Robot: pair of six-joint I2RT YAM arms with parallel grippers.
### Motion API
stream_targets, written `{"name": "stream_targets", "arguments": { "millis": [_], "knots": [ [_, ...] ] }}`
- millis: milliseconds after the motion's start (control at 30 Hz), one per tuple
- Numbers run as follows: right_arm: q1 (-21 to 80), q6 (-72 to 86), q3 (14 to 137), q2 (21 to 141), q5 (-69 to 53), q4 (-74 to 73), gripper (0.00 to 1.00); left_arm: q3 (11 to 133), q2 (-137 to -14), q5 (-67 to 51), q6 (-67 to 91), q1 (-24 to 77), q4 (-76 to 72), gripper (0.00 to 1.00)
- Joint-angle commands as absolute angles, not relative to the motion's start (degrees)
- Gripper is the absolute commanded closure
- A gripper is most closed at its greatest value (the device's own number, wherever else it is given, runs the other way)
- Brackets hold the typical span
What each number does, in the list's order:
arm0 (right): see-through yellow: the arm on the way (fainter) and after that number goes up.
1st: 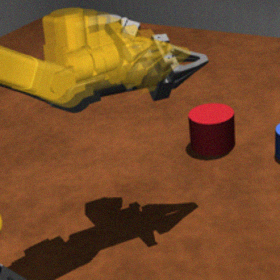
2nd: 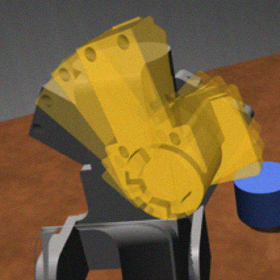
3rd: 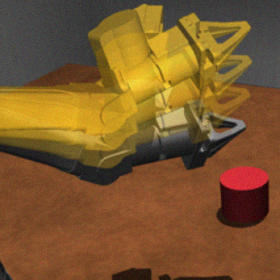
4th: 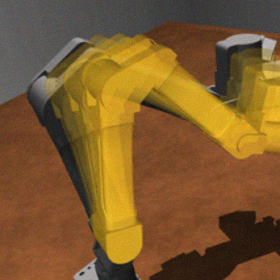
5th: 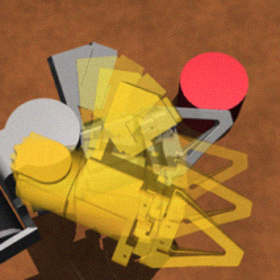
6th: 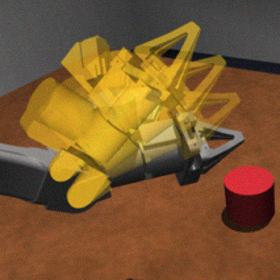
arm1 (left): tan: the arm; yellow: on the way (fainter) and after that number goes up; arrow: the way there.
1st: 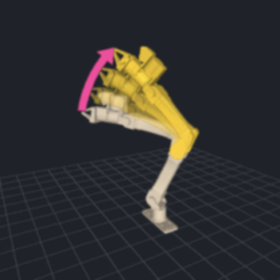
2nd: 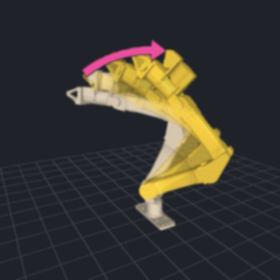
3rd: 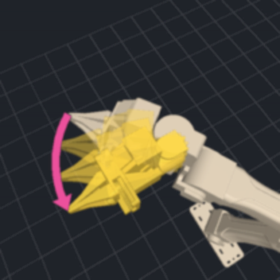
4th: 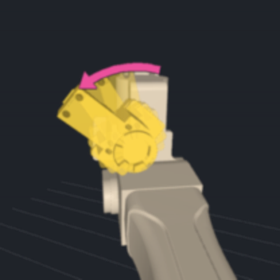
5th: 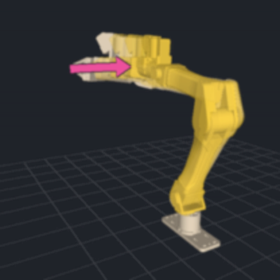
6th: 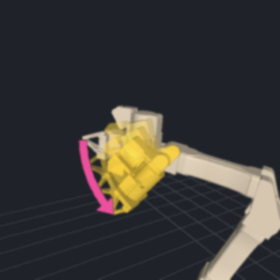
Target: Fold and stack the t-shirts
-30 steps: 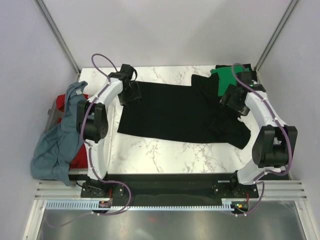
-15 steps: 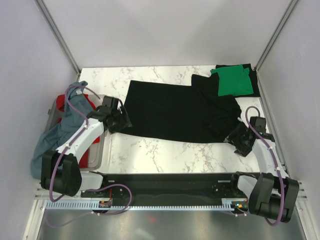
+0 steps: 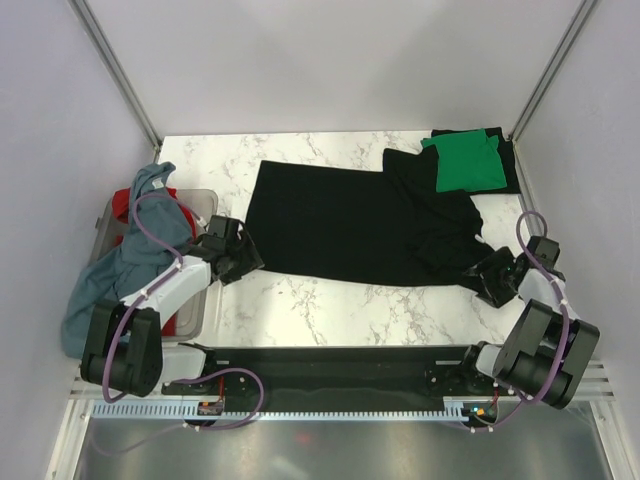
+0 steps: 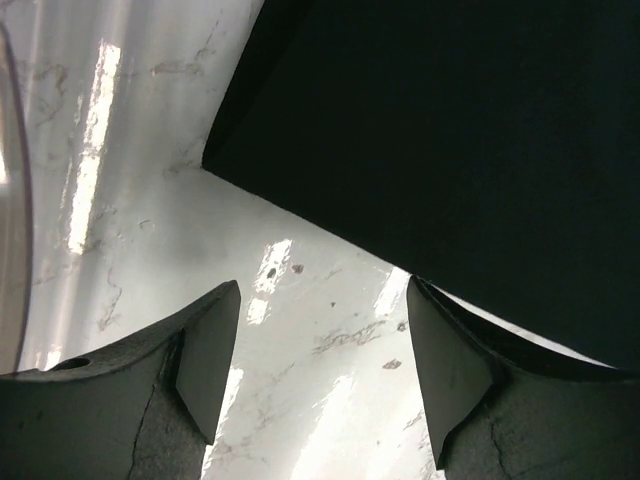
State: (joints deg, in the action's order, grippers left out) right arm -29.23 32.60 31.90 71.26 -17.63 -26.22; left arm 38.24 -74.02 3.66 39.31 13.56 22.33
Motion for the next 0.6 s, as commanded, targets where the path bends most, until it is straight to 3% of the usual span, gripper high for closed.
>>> {"name": "stream_targets", "arguments": {
  "millis": [0, 167, 400, 467, 500, 533, 567],
  "knots": [
    [-32.25, 31.46, 31.73, 74.43, -17.23, -20.57, 0.28, 35.25, -72.86, 6.86, 43.68, 12.48, 16.8, 0.25],
    [-32.43, 30.24, 31.56, 78.04, -17.23, -18.02, 0.35, 35.33, -75.32, 8.78, 43.68, 12.31, 15.38, 0.25],
    [-32.61, 30.15, 31.55, 78.66, -19.07, -15.91, 0.76, 35.15, -80.41, 12.39, 45.0, 11.69, 14.68, 0.31],
    [-32.61, 29.97, 32.6, 78.58, -20.38, -15.73, 0.83, 35.85, -82.87, 12.83, 45.0, 11.6, 13.98, 0.4],
    [-32.61, 29.97, 32.87, 78.57, -20.65, -15.73, 0.94, 36.21, -83.58, 12.75, 45.0, 11.6, 13.63, 0.45],
    [-32.61, 30.14, 33.31, 78.49, -20.74, -15.99, 1.0, 36.82, -85.15, 12.66, 45.09, 11.51, 13.54, 0.54],
    [-32.61, 30.32, 33.66, 78.31, -20.83, -16.08, 1.0, 38.39, -85.6, 12.13, 44.74, 11.51, 13.45, 0.71]
  ]
}}
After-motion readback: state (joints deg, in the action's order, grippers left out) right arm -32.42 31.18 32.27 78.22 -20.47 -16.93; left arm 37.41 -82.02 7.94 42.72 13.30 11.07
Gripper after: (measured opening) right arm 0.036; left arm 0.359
